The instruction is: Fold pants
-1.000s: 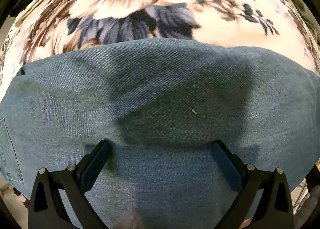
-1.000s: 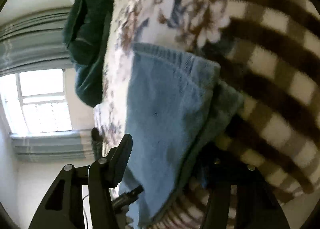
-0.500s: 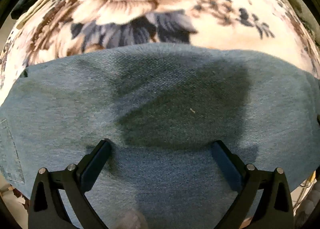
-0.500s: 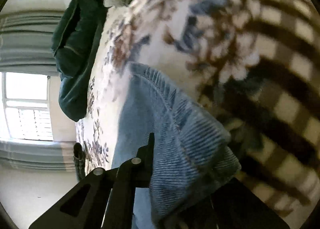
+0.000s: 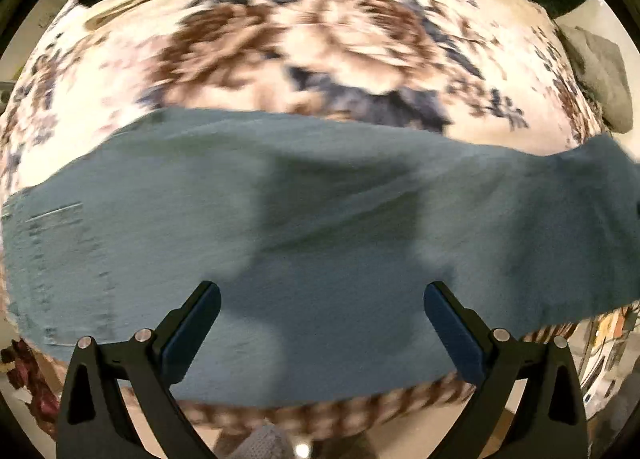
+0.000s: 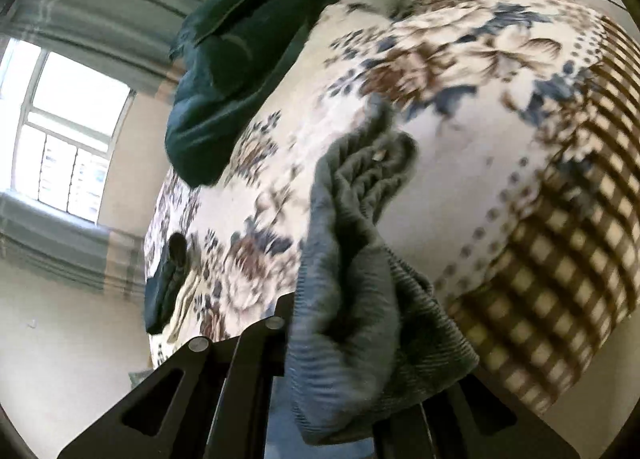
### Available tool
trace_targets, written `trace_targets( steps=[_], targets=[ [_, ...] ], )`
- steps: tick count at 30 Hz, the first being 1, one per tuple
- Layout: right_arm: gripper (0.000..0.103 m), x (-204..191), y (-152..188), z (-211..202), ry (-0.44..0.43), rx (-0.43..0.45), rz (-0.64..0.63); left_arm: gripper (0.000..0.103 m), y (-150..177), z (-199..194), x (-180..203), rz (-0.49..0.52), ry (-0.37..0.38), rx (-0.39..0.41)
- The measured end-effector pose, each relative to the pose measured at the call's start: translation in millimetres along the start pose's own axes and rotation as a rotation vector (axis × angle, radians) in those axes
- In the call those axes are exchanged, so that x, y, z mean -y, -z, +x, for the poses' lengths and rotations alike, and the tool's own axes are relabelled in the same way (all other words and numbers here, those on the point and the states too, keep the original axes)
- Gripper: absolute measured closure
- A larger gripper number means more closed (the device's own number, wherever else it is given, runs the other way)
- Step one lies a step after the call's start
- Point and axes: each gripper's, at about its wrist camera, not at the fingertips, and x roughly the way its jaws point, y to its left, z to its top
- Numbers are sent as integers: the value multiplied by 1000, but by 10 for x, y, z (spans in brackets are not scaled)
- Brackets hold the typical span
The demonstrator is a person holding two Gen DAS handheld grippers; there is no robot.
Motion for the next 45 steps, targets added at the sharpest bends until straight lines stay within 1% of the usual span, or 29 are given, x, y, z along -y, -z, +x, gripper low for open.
trace_targets(
  steps=[5, 7, 11, 14, 19, 21, 23, 24, 25, 26, 27, 28, 30, 31, 33, 36, 38, 39, 41, 42, 43, 44, 45],
  targets=[
    [97, -575, 494, 211, -16, -35, -71, 0, 69, -272, -699, 3, -66, 14],
    [97, -762, 718, 296, -25, -56, -100, 0, 87, -388, -1034, -24, -94, 28],
    [97, -1127, 1299, 578, -27, -123, -179, 0, 71, -526, -1585, -95, -116, 54],
    [97, -1331, 1723, 814, -12, -178, -259, 0, 96, -532, -1877, -142, -117, 58],
    [97, -1635, 2603, 1266, 47, -320, -488, 0, 223, -435, -2232, -192, -115, 46],
    [97, -1696, 2906, 1437, 106, -371, -596, 0, 273, -367, -2307, -206, -110, 32],
    [92, -1720, 3103, 1550, 179, -419, -674, 0, 321, -318, -2364, -228, -95, 20],
    [88, -1725, 3130, 1568, 194, -439, -685, 0, 337, -311, -2373, -237, -86, 18],
    [73, -1749, 3154, 1554, 177, -483, -685, 0, 348, -308, -2377, -246, -80, 16],
    [61, -1758, 3121, 1524, 139, -527, -666, 0, 356, -317, -2384, -263, -66, 16],
    [34, -1779, 3103, 1466, 102, -561, -642, 0, 356, -331, -2378, -273, -55, 19],
    [18, -1772, 3045, 1348, 63, -577, -602, 0, 351, -350, -2369, -286, -41, 25],
    [17, -1708, 2884, 1126, 26, -558, -542, 0, 324, -382, -2313, -312, 3, 30],
    [17, -1677, 2779, 1016, 30, -538, -509, 0, 310, -387, -2265, -322, 29, 34],
    [17, -1501, 2497, 832, 76, -501, -434, 0, 279, -360, -2135, -327, 73, 31],
    [17, -1165, 2180, 735, 192, -477, -364, 0, 235, -220, -1826, -307, 118, 13],
    [17, -928, 2038, 747, 315, -462, -353, 0, 183, -47, -1625, -283, 109, -12],
    [16, -836, 1998, 758, 354, -459, -345, 0, 162, 30, -1565, -273, 99, -25],
    [15, -656, 1918, 801, 454, -463, -335, 10, 96, 258, -1402, -235, 68, -74],
    [9, -618, 1902, 839, 492, -460, -345, 33, 75, 320, -1352, -219, 61, -86],
    [5, -601, 1889, 878, 521, -458, -362, 60, 60, 375, -1303, -197, 31, -90],
    [5, -573, 1892, 927, 559, -460, -392, 67, 49, 400, -1260, -170, 2, -68],
    [5, -565, 1906, 969, 577, -466, -408, 74, 46, 400, -1242, -153, -14, -49]
  ],
)
